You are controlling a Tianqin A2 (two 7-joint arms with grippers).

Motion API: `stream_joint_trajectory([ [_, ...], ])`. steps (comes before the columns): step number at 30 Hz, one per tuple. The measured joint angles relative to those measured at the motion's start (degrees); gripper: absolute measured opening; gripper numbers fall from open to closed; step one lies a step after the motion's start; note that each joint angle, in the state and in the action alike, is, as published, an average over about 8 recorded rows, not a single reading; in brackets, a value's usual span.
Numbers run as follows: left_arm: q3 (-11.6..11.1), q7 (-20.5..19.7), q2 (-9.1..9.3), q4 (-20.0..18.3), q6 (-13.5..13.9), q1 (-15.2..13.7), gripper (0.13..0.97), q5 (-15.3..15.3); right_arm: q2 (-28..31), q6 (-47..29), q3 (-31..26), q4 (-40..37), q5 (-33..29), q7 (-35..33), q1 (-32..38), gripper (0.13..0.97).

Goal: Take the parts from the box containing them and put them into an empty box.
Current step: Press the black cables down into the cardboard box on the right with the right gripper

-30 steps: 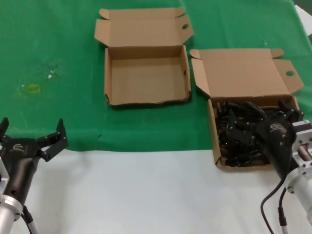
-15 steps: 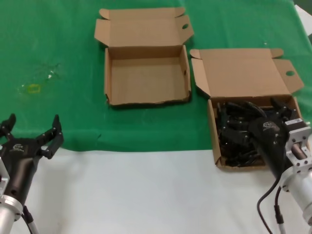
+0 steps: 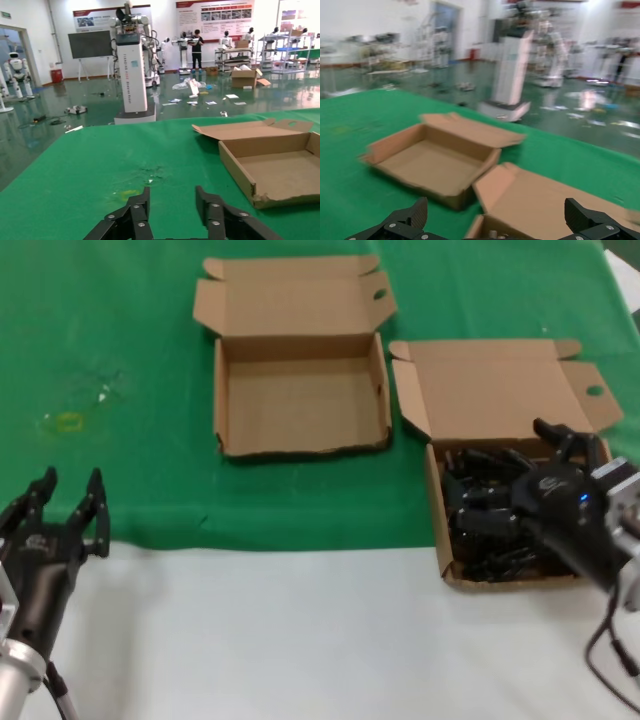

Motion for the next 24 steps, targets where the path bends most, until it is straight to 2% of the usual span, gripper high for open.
stream_joint_trajectory([
  [6,0.00,0.00,0.00,0.00,0.00,0.00,0.347,0.00,10.31,-11.13,-2.93,-0.35,-0.93,5.63,4.66,0.966],
  [10,0.00,0.00,0.00,0.00,0.00,0.00,0.263,0.00,15.08,-19.84,-3.48,-2.07,-2.01,6.59,8.85,0.966],
  [12,0.00,0.00,0.00,0.00,0.00,0.00,0.251,0.00,16.90,-24.13,-3.68,-3.14,-2.74,6.52,11.24,0.966],
  [19,0.00,0.00,0.00,0.00,0.00,0.00,0.168,0.00,20.12,-38.61,-5.14,-8.07,-5.99,4.16,20.59,0.966],
  [24,0.00,0.00,0.00,0.00,0.00,0.00,0.165,0.00,19.89,-48.39,-7.23,-13.05,-8.95,1.24,27.85,0.966],
])
